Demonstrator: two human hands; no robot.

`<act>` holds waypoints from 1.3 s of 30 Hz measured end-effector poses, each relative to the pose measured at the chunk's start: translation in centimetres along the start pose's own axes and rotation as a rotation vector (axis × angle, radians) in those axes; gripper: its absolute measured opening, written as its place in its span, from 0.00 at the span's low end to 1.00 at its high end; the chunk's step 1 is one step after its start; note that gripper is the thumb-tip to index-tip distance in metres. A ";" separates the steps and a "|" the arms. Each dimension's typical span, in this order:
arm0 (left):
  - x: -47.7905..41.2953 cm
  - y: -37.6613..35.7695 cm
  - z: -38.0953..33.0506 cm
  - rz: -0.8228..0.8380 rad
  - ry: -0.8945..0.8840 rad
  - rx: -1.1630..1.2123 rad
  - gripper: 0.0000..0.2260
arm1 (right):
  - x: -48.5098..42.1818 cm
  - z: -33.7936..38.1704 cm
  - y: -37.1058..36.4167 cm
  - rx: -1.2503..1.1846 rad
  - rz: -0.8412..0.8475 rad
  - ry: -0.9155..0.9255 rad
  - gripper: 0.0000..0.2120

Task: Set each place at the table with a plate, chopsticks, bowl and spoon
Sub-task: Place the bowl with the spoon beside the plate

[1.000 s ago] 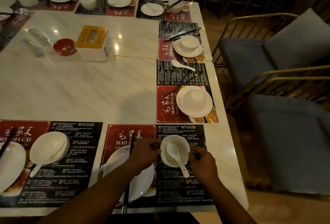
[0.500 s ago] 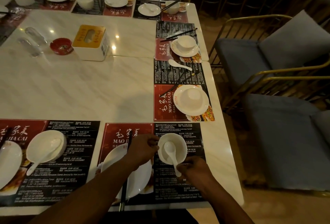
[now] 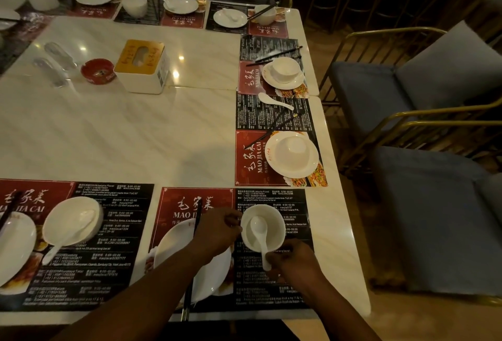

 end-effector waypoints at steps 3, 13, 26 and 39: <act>-0.1 0.1 0.2 0.013 0.007 0.013 0.14 | -0.3 0.0 0.3 -0.053 -0.005 -0.027 0.09; 0.5 0.0 0.0 0.028 -0.036 -0.027 0.14 | -3.2 2.0 2.7 0.315 -0.160 0.240 0.12; 0.5 -0.2 0.1 0.007 -0.044 -0.013 0.14 | -3.6 1.9 2.8 0.361 -0.194 0.279 0.10; 0.2 0.0 0.0 0.054 -0.026 -0.015 0.15 | -1.0 -0.1 0.3 -0.144 0.164 -0.110 0.24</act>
Point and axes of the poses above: each hand's wrist, its own x-axis away from the middle knuckle, its own y-axis out of the back of the hand, z = x × y, the point moved 5 cm from there along -x, towards the middle knuckle, and after that the axes turned 5 degrees about -x, right-handed, at the moved point
